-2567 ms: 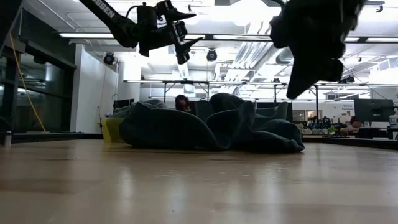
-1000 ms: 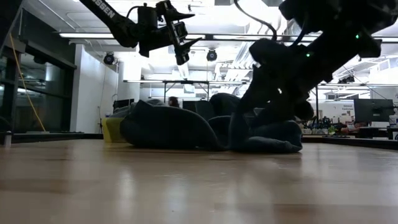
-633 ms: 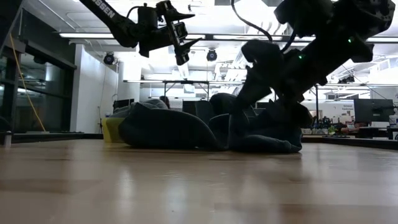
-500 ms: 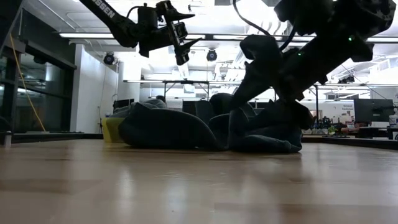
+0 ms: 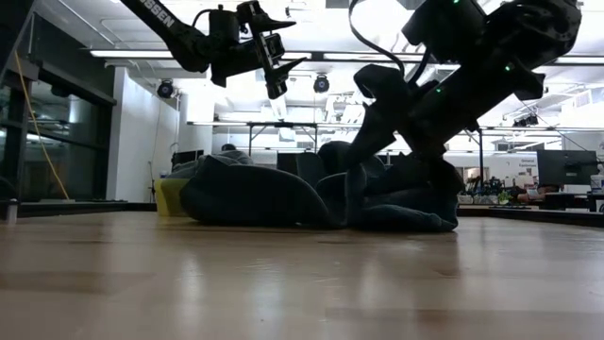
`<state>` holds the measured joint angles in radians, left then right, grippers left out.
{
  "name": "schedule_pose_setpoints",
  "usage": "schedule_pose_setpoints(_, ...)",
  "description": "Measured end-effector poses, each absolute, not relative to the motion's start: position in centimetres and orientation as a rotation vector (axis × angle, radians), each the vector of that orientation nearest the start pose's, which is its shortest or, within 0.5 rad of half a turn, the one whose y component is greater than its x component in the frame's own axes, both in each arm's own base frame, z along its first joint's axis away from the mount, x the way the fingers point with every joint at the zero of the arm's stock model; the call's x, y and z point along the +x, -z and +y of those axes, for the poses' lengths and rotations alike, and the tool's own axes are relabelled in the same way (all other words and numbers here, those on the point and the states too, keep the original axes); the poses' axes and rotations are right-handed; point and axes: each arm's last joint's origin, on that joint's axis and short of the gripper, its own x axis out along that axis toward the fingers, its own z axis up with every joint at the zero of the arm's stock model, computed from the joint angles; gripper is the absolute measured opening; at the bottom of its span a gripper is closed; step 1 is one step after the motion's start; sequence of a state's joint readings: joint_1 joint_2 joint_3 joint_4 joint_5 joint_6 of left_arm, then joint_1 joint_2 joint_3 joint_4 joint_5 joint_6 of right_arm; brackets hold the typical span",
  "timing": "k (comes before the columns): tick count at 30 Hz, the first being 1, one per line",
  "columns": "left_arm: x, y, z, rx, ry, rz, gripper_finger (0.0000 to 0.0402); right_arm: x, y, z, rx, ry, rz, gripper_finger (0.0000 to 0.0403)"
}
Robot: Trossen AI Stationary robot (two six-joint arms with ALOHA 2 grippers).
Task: Pick & Place hat
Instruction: Put the right blue cap into the blue bin
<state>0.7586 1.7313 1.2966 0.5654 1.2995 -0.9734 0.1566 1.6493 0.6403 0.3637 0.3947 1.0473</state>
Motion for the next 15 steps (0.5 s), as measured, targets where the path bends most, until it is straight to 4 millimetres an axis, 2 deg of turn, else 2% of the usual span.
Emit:
schedule_pose_setpoints(7, 29.83, -32.51, 24.43, -0.836, 0.524, 0.198, 0.0294, 29.60, -13.42, 3.44, 0.857, 0.504, 0.453, 0.0213)
schedule_pose_setpoints(11, 29.83, -32.51, 24.43, -0.836, 0.524, 0.198, 0.0294, 29.60, -13.43, 3.47, 0.883, 0.502, 0.453, 0.0168)
schedule_pose_setpoints(15, 29.83, -32.51, 24.43, -0.836, 0.524, 0.198, 0.0294, 29.65, -13.49, 3.53, 0.902, 0.488, 0.453, 0.0106)
